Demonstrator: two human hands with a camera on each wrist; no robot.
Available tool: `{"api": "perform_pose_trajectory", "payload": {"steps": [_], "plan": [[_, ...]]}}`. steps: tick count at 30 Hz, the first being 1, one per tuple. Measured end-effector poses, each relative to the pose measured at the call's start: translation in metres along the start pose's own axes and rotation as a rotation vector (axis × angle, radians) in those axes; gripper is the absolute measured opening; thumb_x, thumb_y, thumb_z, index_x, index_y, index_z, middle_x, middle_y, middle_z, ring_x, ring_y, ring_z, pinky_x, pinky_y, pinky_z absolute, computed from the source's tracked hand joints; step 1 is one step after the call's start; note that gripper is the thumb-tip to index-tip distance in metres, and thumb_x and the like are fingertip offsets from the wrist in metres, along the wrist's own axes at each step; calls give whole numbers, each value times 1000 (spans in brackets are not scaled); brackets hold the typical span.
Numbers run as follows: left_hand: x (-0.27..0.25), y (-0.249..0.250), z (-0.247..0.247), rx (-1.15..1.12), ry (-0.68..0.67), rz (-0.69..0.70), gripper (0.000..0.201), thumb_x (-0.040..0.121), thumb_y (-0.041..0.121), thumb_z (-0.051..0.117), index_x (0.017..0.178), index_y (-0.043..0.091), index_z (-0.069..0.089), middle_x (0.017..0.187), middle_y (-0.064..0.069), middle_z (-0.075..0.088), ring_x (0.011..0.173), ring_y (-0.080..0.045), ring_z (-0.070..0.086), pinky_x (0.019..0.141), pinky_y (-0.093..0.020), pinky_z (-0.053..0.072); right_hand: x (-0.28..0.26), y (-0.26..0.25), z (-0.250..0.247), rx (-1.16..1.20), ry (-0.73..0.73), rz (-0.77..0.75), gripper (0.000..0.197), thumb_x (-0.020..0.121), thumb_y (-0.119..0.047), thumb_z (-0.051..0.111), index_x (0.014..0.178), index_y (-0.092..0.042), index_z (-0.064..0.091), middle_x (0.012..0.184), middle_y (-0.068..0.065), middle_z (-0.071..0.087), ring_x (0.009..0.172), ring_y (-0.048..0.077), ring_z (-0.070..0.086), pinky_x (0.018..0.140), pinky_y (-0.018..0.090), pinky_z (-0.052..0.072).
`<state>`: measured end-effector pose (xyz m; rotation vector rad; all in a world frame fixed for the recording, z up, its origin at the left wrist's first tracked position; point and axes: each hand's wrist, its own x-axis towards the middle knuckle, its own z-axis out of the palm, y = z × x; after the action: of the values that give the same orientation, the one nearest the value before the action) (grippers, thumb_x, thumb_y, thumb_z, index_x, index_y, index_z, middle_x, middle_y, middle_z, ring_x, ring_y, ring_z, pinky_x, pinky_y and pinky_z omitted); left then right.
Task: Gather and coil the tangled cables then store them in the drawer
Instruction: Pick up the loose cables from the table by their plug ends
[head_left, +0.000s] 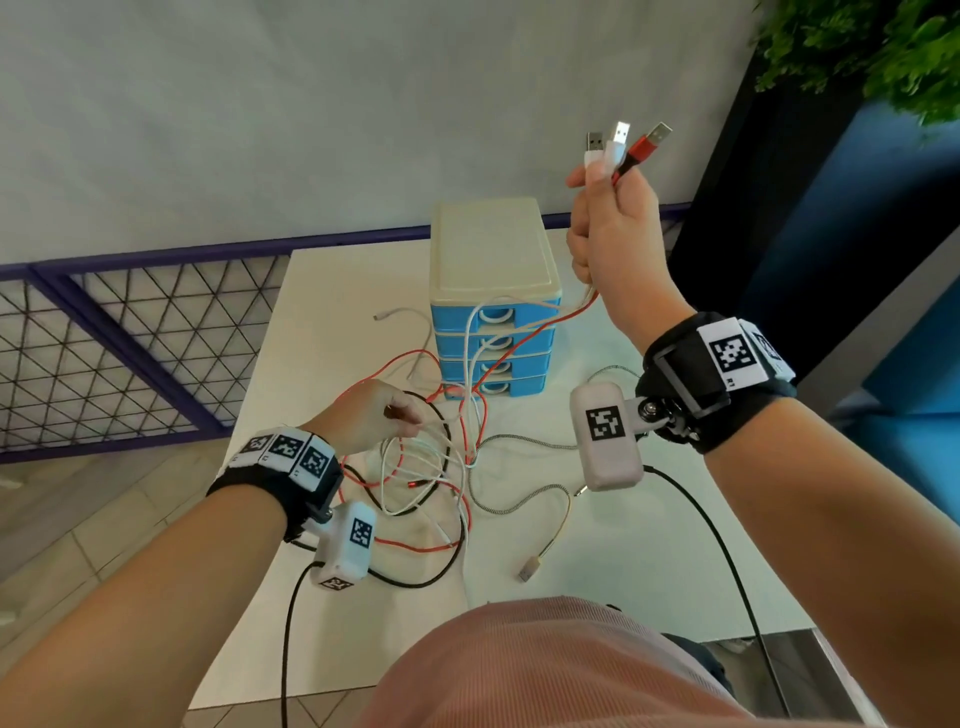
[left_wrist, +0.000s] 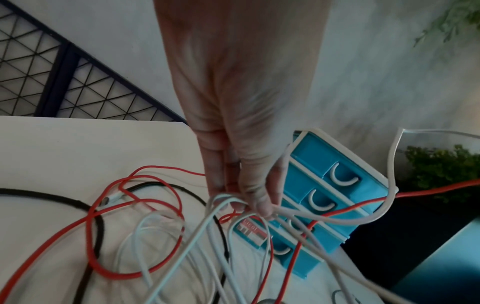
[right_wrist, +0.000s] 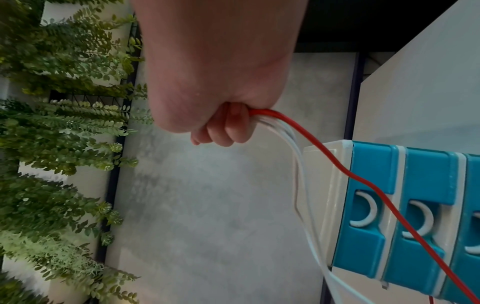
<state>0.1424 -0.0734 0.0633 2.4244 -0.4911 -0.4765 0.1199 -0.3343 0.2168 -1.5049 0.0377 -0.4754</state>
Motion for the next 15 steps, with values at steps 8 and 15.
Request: {"api": "perform_pose_trajectory", "payload": {"steps": [8,15], "plan": [[5,17,-10,-116,-83,24,9,84,7,69,81,16,68,85,-5,68,60,-7,60,55,-15,50,-6,8,4,-104,-223,118,28,106,-26,33,89,-15,51,52,-7,32,36,4,27,36,18,23],[7,50,-20,-233,15,53,11,94,7,52,85,6,58,74,-6,70,62,-18,66,56,-28,55,-15,23,9,-401,-396,143,35,96,-30,56,106,4,56,57,-4,37,33,1,33,36,15,28]]}}
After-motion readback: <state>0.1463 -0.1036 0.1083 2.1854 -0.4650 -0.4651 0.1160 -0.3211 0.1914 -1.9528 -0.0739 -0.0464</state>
